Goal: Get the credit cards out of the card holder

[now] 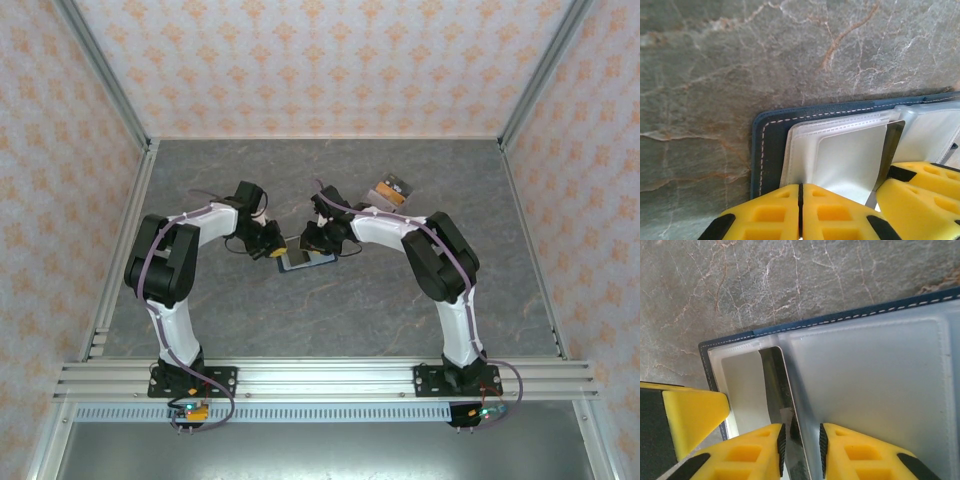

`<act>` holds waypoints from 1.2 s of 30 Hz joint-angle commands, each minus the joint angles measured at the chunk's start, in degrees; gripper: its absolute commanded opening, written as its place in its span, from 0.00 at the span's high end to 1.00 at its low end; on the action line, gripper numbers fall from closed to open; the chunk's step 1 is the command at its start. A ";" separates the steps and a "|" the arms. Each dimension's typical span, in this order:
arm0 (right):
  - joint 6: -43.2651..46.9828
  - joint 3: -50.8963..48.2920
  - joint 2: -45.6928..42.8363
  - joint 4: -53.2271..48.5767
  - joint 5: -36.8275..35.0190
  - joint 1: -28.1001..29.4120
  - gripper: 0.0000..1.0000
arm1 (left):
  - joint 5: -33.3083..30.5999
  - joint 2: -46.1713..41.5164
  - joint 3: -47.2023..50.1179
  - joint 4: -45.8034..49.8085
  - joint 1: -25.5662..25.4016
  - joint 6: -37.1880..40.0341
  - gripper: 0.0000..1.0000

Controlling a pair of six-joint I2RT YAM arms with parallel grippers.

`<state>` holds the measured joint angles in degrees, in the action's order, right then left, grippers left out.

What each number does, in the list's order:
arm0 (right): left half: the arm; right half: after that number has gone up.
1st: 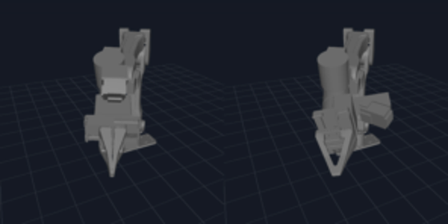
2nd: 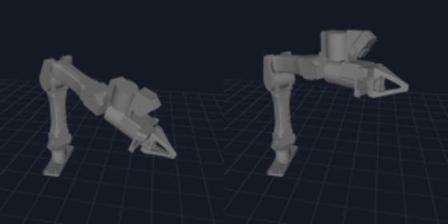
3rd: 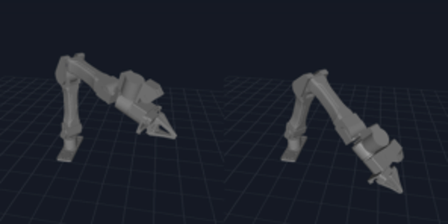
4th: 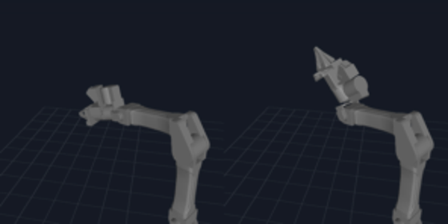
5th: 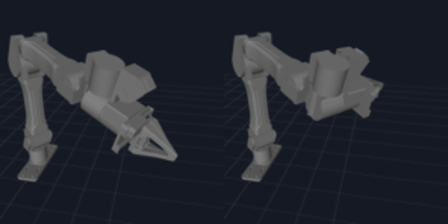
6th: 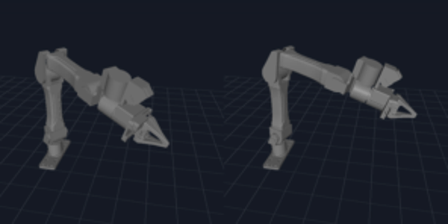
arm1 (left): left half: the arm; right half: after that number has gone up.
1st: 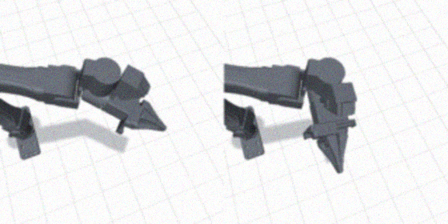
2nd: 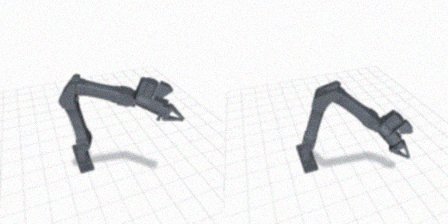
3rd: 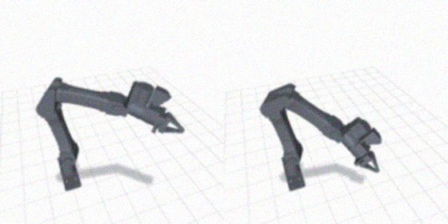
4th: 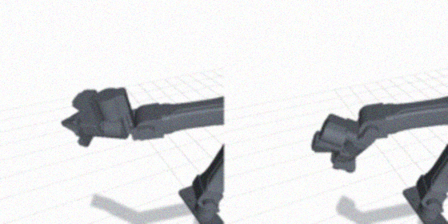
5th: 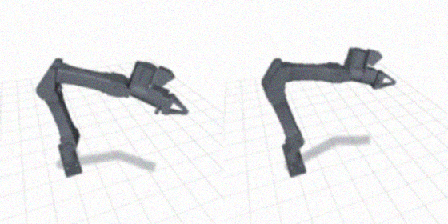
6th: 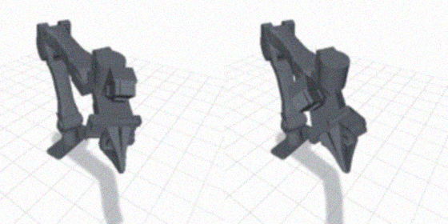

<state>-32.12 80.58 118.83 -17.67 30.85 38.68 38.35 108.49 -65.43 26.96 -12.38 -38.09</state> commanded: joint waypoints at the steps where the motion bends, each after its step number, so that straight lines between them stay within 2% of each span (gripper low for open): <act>1: 0.56 0.38 1.32 0.82 1.34 0.00 0.74 | -2.74 2.18 2.03 -0.47 -0.02 0.12 0.94; 9: 0.16 -0.81 1.42 4.48 4.65 -0.59 0.75 | -3.01 3.83 2.86 -1.12 -0.07 0.38 0.95; 12: -0.83 -2.34 0.60 6.76 5.35 -1.27 0.80 | -3.37 3.93 2.59 -0.77 0.03 0.64 0.95; 15: -1.28 -3.62 -0.84 8.01 5.30 -1.60 0.91 | -3.37 3.60 2.41 -0.55 0.25 1.15 0.93; 20: -0.96 -6.01 -3.67 7.81 2.30 -2.48 0.99 | -4.16 1.87 1.74 0.85 0.83 2.63 0.89; 25: 0.27 -7.84 -6.73 6.69 -1.15 -3.59 1.00 | -4.00 1.29 1.09 1.78 1.19 3.17 0.87; 29: 5.09 -8.16 -10.98 3.27 -6.11 -3.87 1.00 | -3.29 -0.66 0.28 2.09 1.35 3.28 0.85; 31: 8.87 -7.85 -13.75 1.16 -9.68 -3.86 1.00 | -3.03 -2.37 -0.26 2.02 1.41 2.40 0.79; 33: 13.56 -6.89 -16.52 -1.38 -14.27 -4.13 1.00 | -3.30 -4.71 -1.17 2.23 1.42 1.24 0.67; 36: 19.30 -5.30 -19.72 -4.20 -19.29 -5.94 1.00 | -5.83 -7.57 -3.62 5.38 1.61 1.32 0.55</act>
<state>-21.15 73.06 103.13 -17.21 20.53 34.50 36.49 105.32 -65.78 27.94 -11.44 -36.84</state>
